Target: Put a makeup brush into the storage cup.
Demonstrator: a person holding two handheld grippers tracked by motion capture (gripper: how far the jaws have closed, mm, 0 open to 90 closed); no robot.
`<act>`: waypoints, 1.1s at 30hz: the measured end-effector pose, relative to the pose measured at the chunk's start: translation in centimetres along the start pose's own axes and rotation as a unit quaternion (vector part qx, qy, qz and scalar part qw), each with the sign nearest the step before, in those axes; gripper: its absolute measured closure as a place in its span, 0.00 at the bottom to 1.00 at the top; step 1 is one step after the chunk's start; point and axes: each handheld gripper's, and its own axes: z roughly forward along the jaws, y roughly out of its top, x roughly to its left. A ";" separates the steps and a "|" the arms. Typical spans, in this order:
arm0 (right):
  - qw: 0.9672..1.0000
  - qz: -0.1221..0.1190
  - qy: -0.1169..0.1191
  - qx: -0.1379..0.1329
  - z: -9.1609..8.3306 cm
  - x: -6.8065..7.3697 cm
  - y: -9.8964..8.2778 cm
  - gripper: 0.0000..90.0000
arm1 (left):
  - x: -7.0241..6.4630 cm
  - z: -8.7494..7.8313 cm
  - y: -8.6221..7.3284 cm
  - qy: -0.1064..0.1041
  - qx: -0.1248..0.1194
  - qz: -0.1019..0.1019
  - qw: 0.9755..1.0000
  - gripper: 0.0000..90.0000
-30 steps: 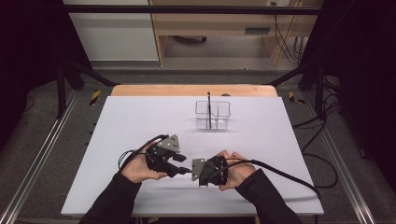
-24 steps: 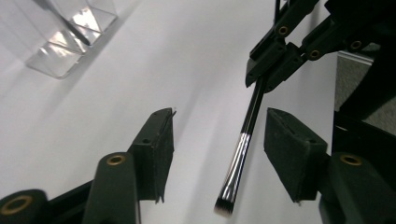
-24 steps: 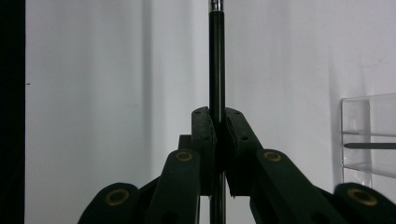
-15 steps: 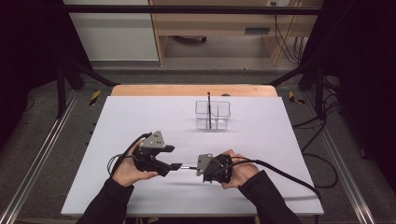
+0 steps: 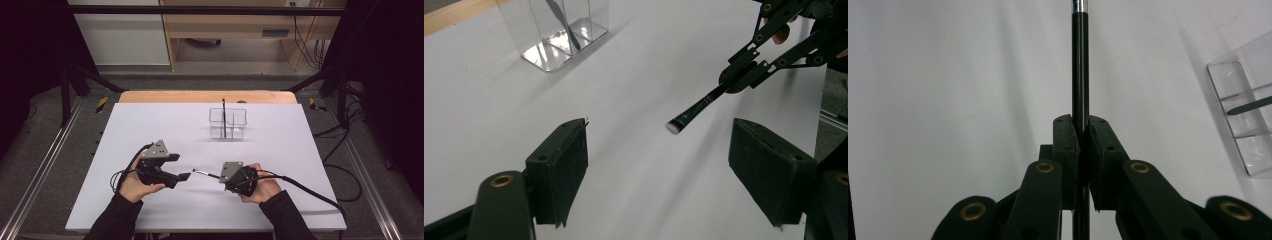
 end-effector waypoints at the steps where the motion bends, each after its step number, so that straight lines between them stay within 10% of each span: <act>1: 1.000 0.006 0.000 -0.005 0.0 0.0 -0.2 0.94 | 0.0 0.0 -0.1 0.001 -0.004 -0.004 1.000 0.25; 13: 0.996 0.066 -0.024 -0.050 -0.1 -0.1 -1.5 0.94 | -0.3 -0.1 -0.7 0.020 -0.035 -0.029 0.999 0.24; 33: 0.977 0.166 -0.038 -0.129 0.3 -0.2 -1.5 0.94 | -0.9 1.6 -1.4 0.038 -0.089 -0.073 0.993 0.22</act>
